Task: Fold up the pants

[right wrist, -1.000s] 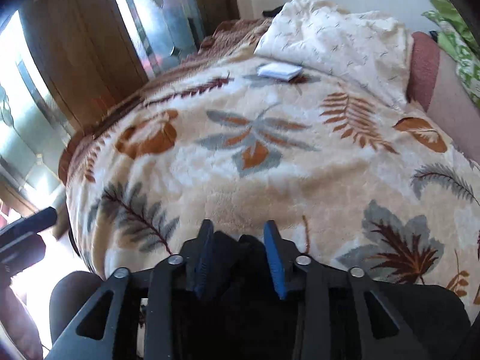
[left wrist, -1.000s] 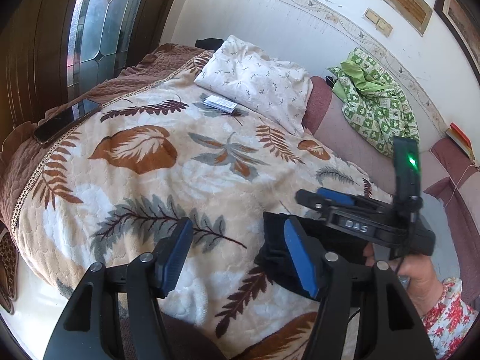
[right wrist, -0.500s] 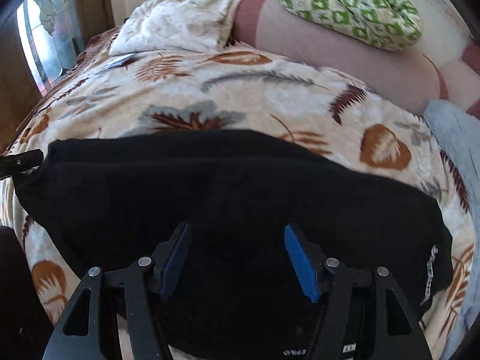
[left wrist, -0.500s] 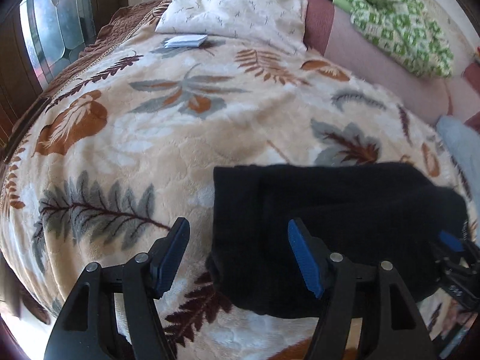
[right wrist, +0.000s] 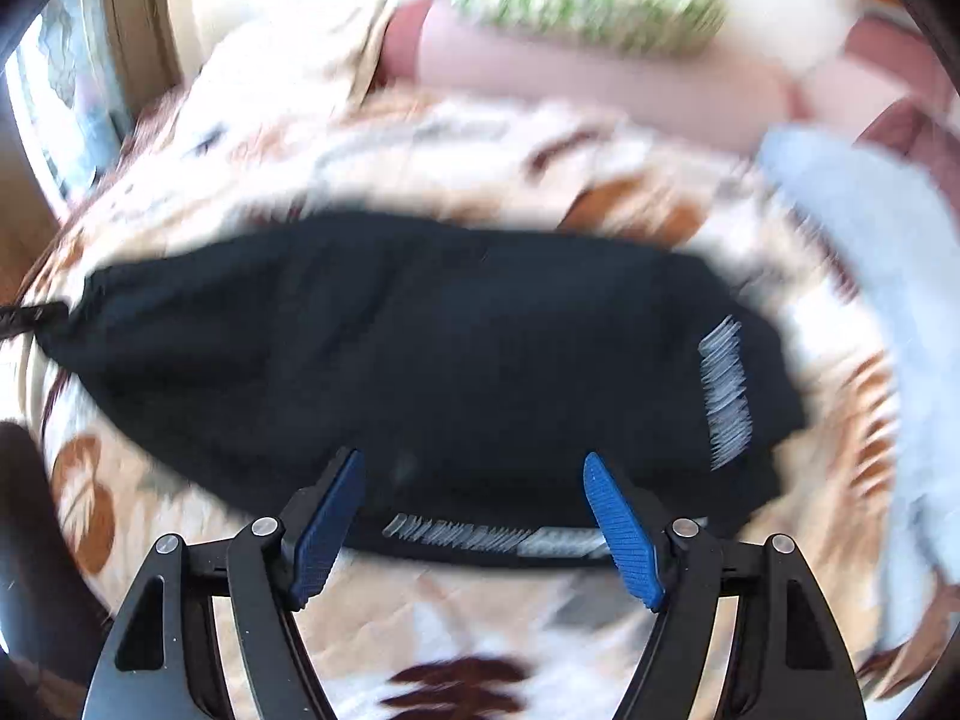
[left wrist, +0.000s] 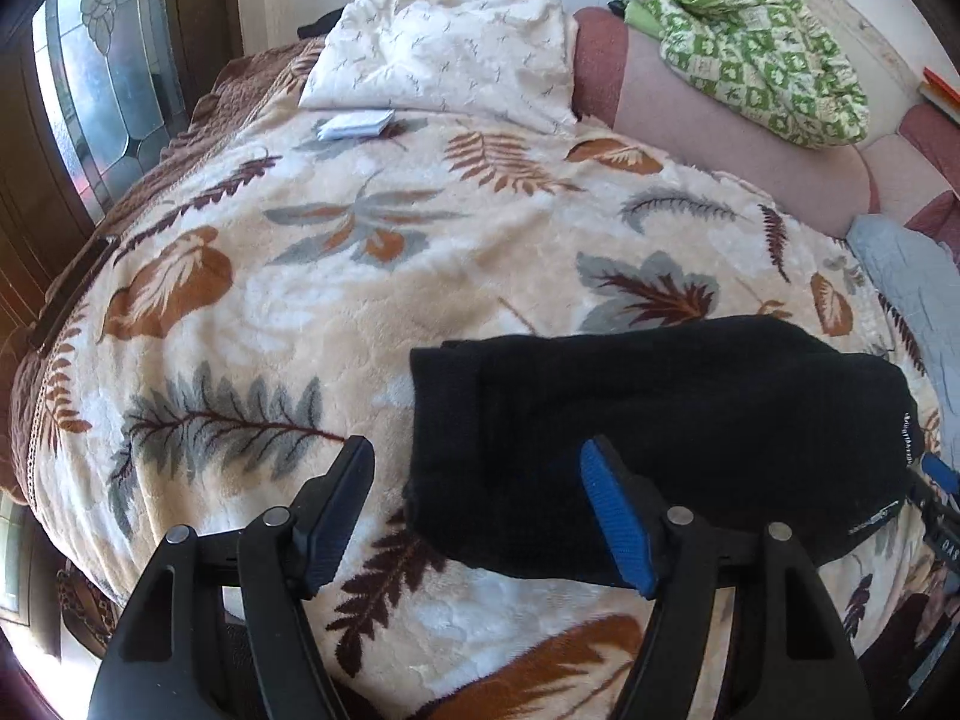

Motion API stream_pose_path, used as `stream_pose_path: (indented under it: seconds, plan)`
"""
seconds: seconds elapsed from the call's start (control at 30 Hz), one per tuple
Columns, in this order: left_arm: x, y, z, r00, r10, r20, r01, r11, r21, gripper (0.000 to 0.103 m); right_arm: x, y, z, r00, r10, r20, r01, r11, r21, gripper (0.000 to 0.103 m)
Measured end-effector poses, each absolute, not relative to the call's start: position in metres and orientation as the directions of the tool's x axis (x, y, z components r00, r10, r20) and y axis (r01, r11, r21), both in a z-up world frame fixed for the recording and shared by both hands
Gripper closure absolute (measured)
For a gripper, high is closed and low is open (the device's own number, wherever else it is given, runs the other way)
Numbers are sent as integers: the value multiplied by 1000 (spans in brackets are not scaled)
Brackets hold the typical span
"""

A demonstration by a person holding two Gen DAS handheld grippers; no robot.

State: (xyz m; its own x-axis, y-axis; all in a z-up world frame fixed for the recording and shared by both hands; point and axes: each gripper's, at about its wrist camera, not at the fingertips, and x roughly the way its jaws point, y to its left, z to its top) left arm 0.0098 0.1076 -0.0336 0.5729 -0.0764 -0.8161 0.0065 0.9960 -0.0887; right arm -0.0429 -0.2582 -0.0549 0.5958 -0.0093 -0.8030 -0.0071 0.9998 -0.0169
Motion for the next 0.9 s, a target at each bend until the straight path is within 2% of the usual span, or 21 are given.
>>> stream_pose_path:
  seconds: [0.13, 0.2, 0.27, 0.4, 0.47, 0.63, 0.8, 0.87, 0.9]
  plan:
    - [4, 92, -15, 606, -127, -785, 49, 991, -123, 32, -42, -314, -30, 658, -20, -753, 96, 994, 58, 24]
    - [2, 86, -11, 609, -155, -778, 61, 987, -148, 32, -41, -348, -26, 673, 9, -739, 153, 977, 151, 28]
    - [2, 80, -12, 606, -165, -778, 69, 986, -155, 32, -44, -386, -28, 674, 48, -737, 211, 944, 254, 42]
    - [0, 70, -20, 585, -166, -794, 83, 986, -146, 32, -37, -411, -37, 652, 110, -750, 226, 916, 331, 45]
    - [-2, 68, -24, 577, -168, -799, 87, 986, -144, 32, -35, -413, -44, 633, 111, -767, 225, 921, 319, 45]
    - [-5, 71, -26, 571, -165, -805, 81, 986, -144, 32, -18, -419, -66, 593, 2, -806, 290, 932, 215, 45]
    - [-5, 76, -26, 568, -170, -805, 70, 985, -159, 32, -7, -419, -81, 566, 0, -825, 298, 932, 204, 45]
    - [-5, 76, -27, 567, -170, -806, 70, 985, -159, 32, -6, -415, -81, 564, 4, -826, 280, 940, 196, 62]
    - [-5, 76, -27, 566, -173, -806, 72, 984, -161, 32, -8, -412, -79, 572, 11, -820, 267, 943, 198, 65]
